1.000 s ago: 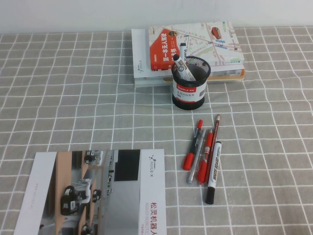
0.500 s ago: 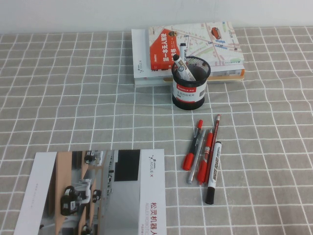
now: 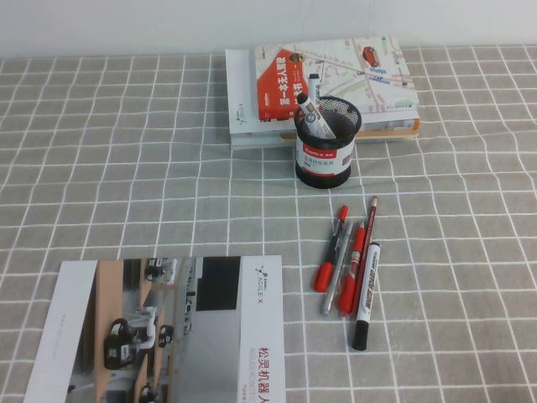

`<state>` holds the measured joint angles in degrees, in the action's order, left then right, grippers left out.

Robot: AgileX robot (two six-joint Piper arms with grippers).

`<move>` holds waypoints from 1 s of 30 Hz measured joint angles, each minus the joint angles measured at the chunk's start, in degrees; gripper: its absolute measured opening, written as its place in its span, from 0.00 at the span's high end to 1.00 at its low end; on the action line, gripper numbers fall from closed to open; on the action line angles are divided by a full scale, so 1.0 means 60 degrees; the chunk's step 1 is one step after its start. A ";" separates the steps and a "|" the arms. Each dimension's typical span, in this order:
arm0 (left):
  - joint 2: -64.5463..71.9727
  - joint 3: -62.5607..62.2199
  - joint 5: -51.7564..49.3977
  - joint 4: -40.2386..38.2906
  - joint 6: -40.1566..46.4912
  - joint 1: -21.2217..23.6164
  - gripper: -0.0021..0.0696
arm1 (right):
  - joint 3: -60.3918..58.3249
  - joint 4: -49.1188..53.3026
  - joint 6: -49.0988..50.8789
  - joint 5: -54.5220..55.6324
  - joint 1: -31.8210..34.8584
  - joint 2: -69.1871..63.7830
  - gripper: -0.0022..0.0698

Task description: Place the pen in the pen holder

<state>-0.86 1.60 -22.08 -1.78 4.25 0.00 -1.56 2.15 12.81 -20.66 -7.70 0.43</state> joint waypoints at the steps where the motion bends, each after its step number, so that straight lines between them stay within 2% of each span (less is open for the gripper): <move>1: 0.0000 0.0000 0.0000 0.0000 0.0000 0.0000 0.98 | 0.0000 0.0000 0.0000 -0.0045 0.0000 0.0000 0.99; 7: 0.0000 0.0000 0.0000 0.0000 0.0000 0.0000 0.98 | 0.0000 0.0066 -0.0051 -0.0067 0.0000 0.0000 0.99; 13: 0.0000 0.0000 0.0000 0.0000 0.0000 0.0000 0.98 | 0.0000 0.1224 -0.0073 -0.0067 0.0000 0.0000 0.99; 17: 0.0000 0.0000 0.0000 0.0000 0.0000 0.0000 0.98 | 0.0000 0.1363 -0.0073 -0.0067 0.0000 0.0000 0.99; 22: 0.0000 0.0000 0.0000 0.0000 0.0000 0.0000 0.98 | 0.0000 0.0515 -0.0073 -0.0088 0.0015 0.0000 0.99; 27: 0.0000 0.0000 0.0000 0.0000 0.0000 0.0000 0.98 | 0.0000 -0.1059 -0.0073 -0.0088 0.0015 0.0000 0.99; 30: 0.0000 0.0000 0.0000 0.0000 0.0000 0.0000 0.98 | 0.0000 -0.1322 -0.0073 -0.0088 0.0015 0.0000 0.99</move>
<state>-0.86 1.60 -22.08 -1.78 4.25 0.00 -1.56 -5.78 12.37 -21.19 -7.61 0.43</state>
